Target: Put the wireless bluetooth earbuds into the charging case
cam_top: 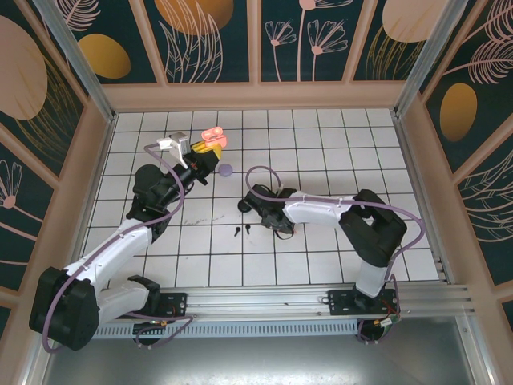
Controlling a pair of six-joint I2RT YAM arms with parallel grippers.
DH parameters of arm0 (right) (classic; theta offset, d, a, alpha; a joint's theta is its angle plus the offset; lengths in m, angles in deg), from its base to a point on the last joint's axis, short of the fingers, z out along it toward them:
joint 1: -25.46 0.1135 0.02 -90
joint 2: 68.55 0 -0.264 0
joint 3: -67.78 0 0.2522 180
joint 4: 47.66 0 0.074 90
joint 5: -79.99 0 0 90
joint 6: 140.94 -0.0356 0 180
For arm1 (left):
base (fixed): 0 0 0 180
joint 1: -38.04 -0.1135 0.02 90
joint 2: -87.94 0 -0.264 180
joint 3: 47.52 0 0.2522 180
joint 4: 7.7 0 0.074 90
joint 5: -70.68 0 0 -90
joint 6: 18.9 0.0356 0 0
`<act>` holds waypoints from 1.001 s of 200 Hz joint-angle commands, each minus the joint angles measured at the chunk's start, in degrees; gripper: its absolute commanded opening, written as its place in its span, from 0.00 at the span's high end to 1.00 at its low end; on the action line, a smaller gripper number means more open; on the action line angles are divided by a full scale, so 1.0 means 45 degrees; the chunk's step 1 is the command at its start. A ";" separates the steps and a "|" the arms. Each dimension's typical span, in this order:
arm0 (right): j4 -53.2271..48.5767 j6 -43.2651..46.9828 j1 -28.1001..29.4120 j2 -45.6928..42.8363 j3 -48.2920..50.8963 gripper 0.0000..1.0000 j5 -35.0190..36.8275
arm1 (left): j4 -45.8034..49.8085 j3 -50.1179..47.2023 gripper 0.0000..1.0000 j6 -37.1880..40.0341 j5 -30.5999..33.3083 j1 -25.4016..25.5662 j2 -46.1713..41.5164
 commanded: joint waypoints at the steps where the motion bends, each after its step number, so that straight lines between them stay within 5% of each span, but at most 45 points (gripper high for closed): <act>1: -0.0010 -0.0305 0.0076 0.0180 0.0227 0.56 0.0058 | -0.0591 -0.0126 1.00 -0.0152 0.0128 -0.0010 -0.0264; 200: 0.0647 -0.0421 0.0290 0.0581 0.0535 0.64 -0.0242 | -0.0669 -0.0182 1.00 -0.0262 0.0206 -0.0010 -0.0312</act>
